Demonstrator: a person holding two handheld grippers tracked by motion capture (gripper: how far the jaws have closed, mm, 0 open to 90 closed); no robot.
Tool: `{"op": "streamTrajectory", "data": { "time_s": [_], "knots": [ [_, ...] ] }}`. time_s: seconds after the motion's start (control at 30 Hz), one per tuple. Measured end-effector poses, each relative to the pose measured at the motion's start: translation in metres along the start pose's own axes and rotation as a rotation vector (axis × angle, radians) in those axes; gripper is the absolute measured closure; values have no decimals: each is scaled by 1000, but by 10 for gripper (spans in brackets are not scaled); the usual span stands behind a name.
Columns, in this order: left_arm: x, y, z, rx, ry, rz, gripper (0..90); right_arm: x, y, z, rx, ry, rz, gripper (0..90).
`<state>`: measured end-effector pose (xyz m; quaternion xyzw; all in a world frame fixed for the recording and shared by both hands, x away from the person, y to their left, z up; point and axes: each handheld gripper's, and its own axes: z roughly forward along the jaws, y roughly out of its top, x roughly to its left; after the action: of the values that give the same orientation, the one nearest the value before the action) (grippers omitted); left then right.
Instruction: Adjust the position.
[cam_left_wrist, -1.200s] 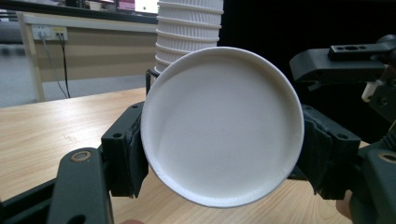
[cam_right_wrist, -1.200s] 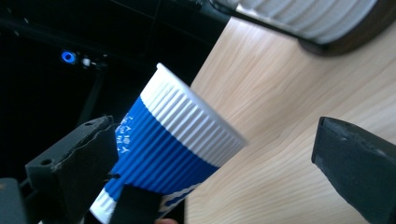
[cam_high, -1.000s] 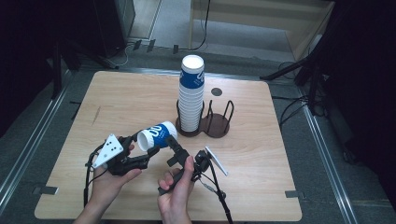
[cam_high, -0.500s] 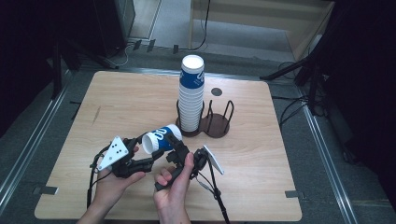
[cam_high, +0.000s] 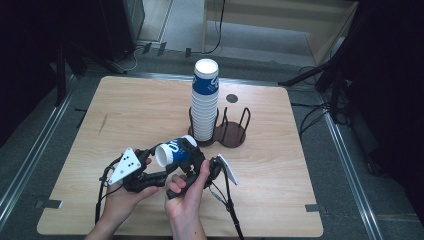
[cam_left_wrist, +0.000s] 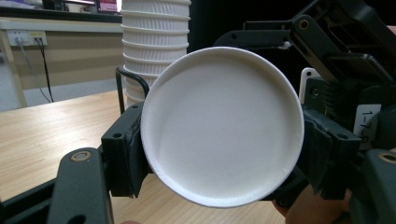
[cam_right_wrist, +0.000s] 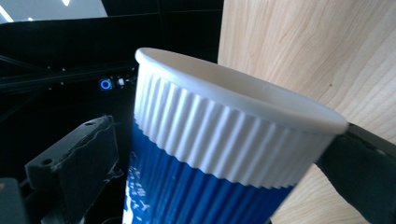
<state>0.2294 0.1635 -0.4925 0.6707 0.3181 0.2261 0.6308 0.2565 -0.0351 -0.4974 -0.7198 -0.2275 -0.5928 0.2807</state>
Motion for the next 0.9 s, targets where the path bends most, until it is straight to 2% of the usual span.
{"op": "streamTrajectory", "data": {
  "time_s": [0.27, 0.3, 0.47, 0.73, 0.8, 0.9],
  "knots": [
    [-1, 0, 0, 0, 1, 6, 281, -1, 1, 3, 2, 13, 39, 49],
    [0, 0, 0, -1, 1, 6, 281, -2, 2, 3, 6, 29, 57, 69],
    [0, 0, 0, -4, -1, 4, 281, -4, 3, 3, 7, 27, 78, 145],
    [-2, 2, -2, 6, -12, -24, 274, -4, 1, 2, -13, 43, 58, 198],
    [-3, 4, -3, -15, -6, -26, 193, -3, 2, 1, -26, 49, 28, 202],
    [-2, 4, -4, -16, -12, -34, 173, -3, 3, 0, -34, 53, 3, 205]
  ]
}}
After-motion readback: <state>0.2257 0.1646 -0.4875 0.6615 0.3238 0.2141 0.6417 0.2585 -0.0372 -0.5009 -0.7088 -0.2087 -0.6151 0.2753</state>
